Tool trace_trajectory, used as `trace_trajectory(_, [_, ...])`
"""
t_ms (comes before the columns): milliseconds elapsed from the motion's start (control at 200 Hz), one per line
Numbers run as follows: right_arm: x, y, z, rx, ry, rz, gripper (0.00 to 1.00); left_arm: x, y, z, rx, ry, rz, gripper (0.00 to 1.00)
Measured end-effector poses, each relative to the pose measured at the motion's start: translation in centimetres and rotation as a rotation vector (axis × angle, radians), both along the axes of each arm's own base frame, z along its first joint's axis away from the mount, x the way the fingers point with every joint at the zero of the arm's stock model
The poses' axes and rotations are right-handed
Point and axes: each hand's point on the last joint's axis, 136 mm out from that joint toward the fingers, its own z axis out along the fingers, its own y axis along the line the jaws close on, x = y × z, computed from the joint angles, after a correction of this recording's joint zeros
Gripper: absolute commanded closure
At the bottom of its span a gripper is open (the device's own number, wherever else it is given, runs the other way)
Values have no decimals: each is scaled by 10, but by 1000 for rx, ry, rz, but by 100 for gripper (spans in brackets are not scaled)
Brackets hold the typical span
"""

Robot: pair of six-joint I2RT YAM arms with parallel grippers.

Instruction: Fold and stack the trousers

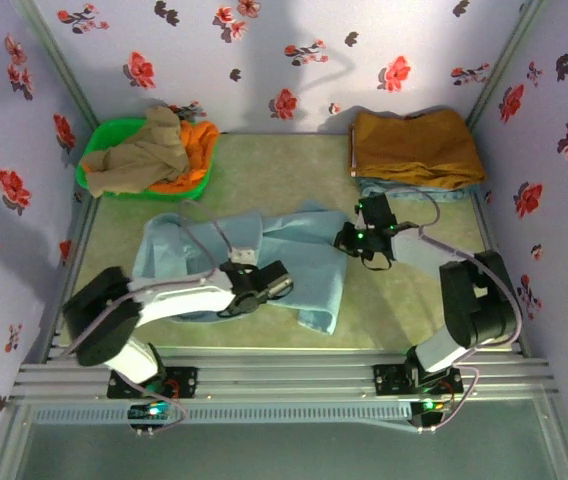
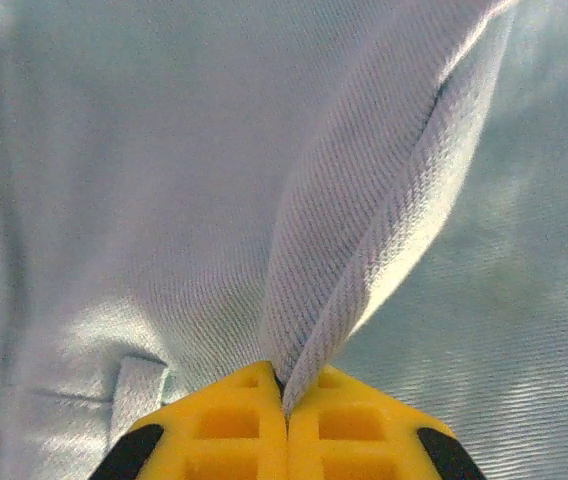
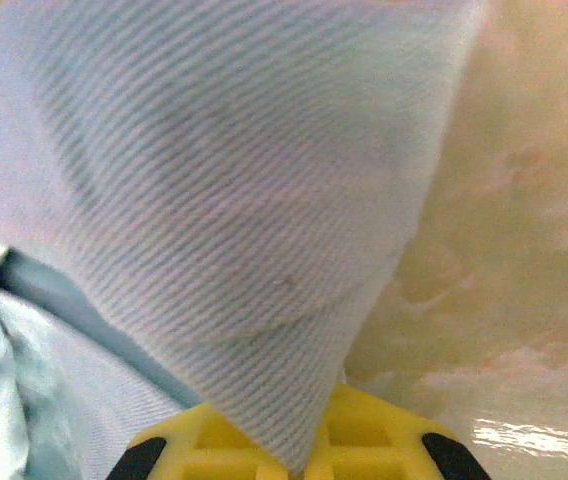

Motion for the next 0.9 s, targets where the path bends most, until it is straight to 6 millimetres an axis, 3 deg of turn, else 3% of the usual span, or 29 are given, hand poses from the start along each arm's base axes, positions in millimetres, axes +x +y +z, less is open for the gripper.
trace_trajectory(120, [24,-14,44,-54,-98,-39,100,13,37,57,-27,-112,25,100])
trace_trajectory(205, [42,-35,80,-72,-177,-91,100,23,74,98,-59,-204,71,100])
trace_trajectory(340, [67,-75,124,-114,-257,-186,100,37,123,141,-34,-291,127,100])
trace_trajectory(580, [97,-118,192,-144,-396,-284,100,82,135,197,84,-395,69,100])
trace_trajectory(665, [89,-128,197,-173,-428,-314,96,89,140,212,112,-439,57,100])
trace_trajectory(690, [84,-132,196,-183,-442,-328,85,89,141,215,116,-452,55,100])
trace_trajectory(735, [67,-139,187,-204,-452,-360,54,86,145,218,113,-475,57,100])
trace_trajectory(750, [61,-142,184,-206,-453,-378,50,84,147,218,110,-482,61,100])
trace_trajectory(820, [27,-158,158,-247,-439,-444,50,70,161,215,99,-504,87,100])
trace_trajectory(900, [-9,-175,115,-303,-366,-510,45,49,177,202,80,-506,129,100])
